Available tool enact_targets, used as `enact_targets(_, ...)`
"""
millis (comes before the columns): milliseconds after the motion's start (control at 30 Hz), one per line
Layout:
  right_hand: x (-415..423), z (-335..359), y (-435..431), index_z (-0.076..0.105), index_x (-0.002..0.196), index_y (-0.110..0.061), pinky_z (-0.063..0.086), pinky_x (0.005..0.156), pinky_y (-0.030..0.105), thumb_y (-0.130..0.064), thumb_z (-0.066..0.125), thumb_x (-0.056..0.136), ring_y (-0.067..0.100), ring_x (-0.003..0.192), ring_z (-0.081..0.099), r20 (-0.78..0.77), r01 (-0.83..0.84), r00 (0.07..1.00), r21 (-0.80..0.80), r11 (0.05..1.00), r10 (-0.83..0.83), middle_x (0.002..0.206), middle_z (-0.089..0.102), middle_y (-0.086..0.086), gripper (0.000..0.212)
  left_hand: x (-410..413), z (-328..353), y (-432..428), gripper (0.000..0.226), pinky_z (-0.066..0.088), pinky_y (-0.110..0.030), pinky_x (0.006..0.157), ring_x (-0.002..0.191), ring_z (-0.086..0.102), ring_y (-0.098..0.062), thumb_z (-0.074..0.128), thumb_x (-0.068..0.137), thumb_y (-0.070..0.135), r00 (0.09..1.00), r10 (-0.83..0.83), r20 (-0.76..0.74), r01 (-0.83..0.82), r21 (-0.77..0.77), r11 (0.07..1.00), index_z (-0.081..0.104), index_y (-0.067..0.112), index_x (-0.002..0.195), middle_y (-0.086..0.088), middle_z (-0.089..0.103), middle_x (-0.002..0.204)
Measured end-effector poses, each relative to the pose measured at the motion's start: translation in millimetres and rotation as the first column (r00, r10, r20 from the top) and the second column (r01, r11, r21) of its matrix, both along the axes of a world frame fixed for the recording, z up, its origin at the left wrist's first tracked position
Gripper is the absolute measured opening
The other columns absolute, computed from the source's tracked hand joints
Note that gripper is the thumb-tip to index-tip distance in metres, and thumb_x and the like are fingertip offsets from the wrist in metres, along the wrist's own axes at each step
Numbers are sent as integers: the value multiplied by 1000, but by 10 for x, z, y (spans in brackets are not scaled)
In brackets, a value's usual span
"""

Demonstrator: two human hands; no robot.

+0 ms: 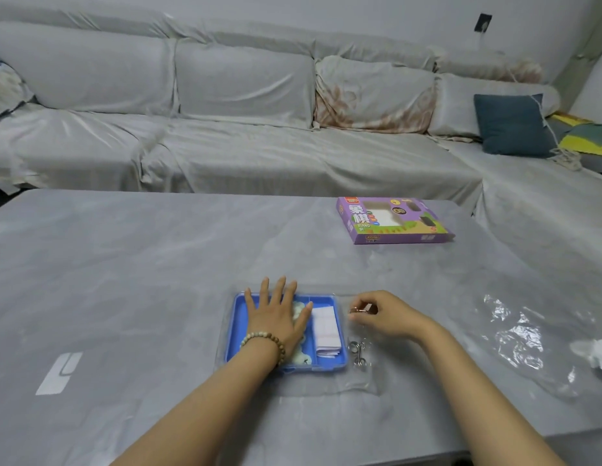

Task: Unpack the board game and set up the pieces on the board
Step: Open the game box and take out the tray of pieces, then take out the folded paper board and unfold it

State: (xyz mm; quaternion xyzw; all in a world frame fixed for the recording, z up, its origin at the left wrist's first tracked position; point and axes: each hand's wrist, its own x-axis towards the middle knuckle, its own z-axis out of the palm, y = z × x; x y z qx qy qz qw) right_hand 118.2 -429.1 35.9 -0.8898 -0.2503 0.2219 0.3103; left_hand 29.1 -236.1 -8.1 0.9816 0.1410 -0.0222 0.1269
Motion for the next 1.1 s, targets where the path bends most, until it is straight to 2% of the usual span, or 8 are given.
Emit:
enact_targets(200, 178, -156, -78, 65, 82, -4, 52, 55, 12, -6, 62, 89, 4, 50, 60, -412, 544, 831, 456, 704, -375, 74, 64, 9, 7, 202, 117, -24, 59, -5, -51, 116, 145, 7, -24, 18, 96, 54, 996, 31, 88, -26, -62, 998, 25, 23, 145, -1, 28, 150)
enact_targets(400, 863, -258, 101, 58, 93, 2, 55, 53, 20, 3, 50, 92, 19, 69, 61, -681, 809, 583, 432, 399, -443, 81, 61, 14, 8, 593, 112, -97, 51, -5, -52, 115, 138, 27, -20, 18, 97, 52, 995, -27, 93, 34, -70, 997, 45, 26, 132, 3, 49, 134)
enact_targets(533, 1261, -297, 169, 53, 102, -3, 57, 63, 26, -11, 49, 97, 23, 75, 59, -708, 817, 574, 468, 335, -412, 85, 58, 12, 11, 768, 56, -121, 45, -1, -48, 115, 130, 36, -16, 25, 97, 50, 990, -92, 103, 101, -86, 991, 49, 26, 126, 5, 51, 129)
enact_targets(667, 1442, -311, 134, 49, 128, -4, 50, 79, 33, -37, 31, 102, 28, 106, 58, -621, 738, 666, 467, 487, -414, 119, 55, 13, 46, 779, -18, -116, 43, 5, -42, 117, 129, 35, -13, 28, 96, 51, 982, -127, 138, 140, -92, 986, 53, 28, 123, 8, 51, 128)
enact_targets(800, 1359, -306, 86, 50, 134, -9, 36, 93, 24, -39, 23, 103, 20, 121, 48, -107, 507, 858, 331, 796, -502, 135, 51, 6, 51, 760, -9, -119, 44, 11, -38, 115, 124, 41, -14, 28, 96, 51, 981, -133, 143, 146, -89, 985, 54, 28, 122, 8, 52, 126)
enact_targets(900, 1209, -490, -27, 31, 146, -14, 12, 115, 28, -40, 20, 102, 12, 144, 17, 167, 264, 947, 77, 961, -274, 157, 21, 0, 52, 753, 2, -123, 44, 16, -34, 112, 119, 45, -14, 28, 96, 50, 978, -134, 161, 148, -79, 986, 56, 26, 119, 7, 53, 124)
enact_targets(1000, 1097, -654, -80, 3, 152, -20, -2, 118, 34, -44, 16, 101, 8, 146, -7, 307, 113, 952, -297, 948, -17, 158, -9, -7, 58, 749, -3, -121, 42, 21, -31, 109, 113, 48, -15, 29, 96, 49, 974, -126, 190, 142, -77, 987, 57, 26, 118, 7, 54, 121)
enact_targets(1100, 1156, -648, -18, -3, 152, -21, -4, 118, 34, -47, 15, 100, 8, 145, -10, 325, 125, 946, -354, 927, -4, 158, -13, -6, 60, 750, -7, -131, 42, 22, -30, 106, 111, 48, -15, 28, 96, 49, 972, -129, 196, 142, -57, 988, 56, 26, 117, 7, 54, 119)
